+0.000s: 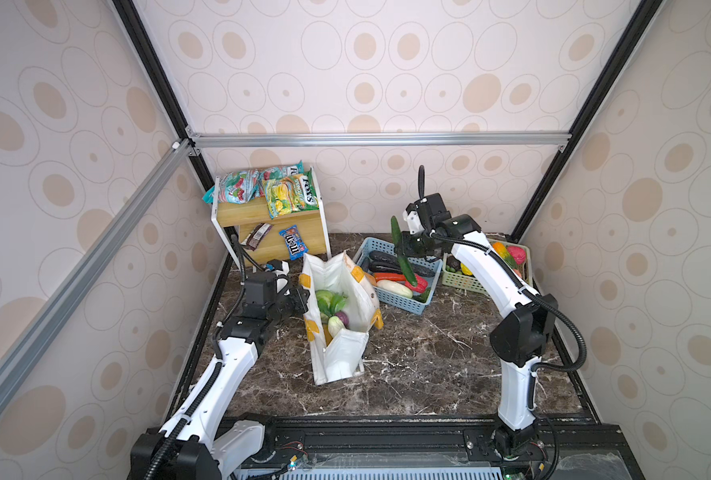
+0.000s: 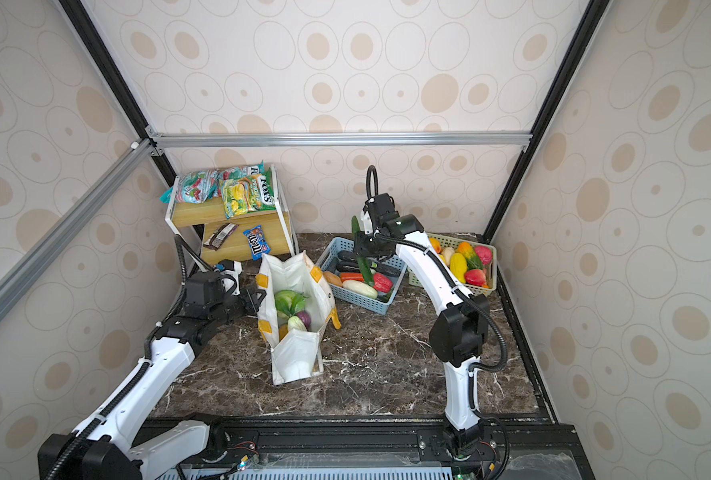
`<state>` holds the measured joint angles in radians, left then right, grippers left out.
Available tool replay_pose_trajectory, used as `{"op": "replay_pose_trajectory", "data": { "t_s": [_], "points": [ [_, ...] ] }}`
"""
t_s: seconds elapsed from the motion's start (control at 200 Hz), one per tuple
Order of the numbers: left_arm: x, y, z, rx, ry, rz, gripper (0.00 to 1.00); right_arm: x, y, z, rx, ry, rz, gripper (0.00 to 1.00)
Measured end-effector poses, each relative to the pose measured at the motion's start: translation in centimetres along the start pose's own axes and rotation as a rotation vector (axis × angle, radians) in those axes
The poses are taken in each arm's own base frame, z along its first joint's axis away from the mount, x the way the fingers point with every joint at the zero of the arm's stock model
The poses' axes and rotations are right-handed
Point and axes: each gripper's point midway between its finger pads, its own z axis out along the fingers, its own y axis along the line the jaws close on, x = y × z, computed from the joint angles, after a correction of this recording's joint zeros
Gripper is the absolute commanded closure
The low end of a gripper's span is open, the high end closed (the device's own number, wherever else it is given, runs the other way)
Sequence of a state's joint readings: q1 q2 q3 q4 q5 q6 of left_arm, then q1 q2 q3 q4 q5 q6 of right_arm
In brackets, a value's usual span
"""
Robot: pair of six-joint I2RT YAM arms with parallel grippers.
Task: Place the food into the grocery bag and tie it
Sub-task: 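Lift the green cucumber upright out of the blue basket with the right gripper, then carry the cucumber over the bag opening with the right gripper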
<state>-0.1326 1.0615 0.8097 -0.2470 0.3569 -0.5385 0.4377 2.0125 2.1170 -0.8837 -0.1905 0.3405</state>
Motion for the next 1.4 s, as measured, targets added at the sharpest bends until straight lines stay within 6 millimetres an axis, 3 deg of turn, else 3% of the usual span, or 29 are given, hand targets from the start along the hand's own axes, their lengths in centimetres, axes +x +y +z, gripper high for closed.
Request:
{"op": "replay_pose_trajectory", "data": {
  "t_s": [0.29, 0.525, 1.14, 1.395],
  "points": [
    [-0.1, -0.2, -0.5, 0.008, -0.013, 0.006, 1.00, -0.1, 5.7, -4.3, -0.109, -0.079, -0.009, 0.72],
    [0.1, -0.8, -0.5, 0.041, -0.002, 0.011, 1.00, 1.0, 8.5, -5.7, -0.149, -0.111, -0.009, 0.72],
    [0.1, -2.2, -0.1, 0.118, 0.026, 0.023, 1.00, 5.0, 13.7, -3.3, -0.182, -0.154, -0.006, 0.72],
    [0.2, -2.6, -0.3, 0.138, 0.029, 0.024, 1.00, 7.8, 15.8, -1.6, -0.191, -0.172, -0.064, 0.71]
  ]
}}
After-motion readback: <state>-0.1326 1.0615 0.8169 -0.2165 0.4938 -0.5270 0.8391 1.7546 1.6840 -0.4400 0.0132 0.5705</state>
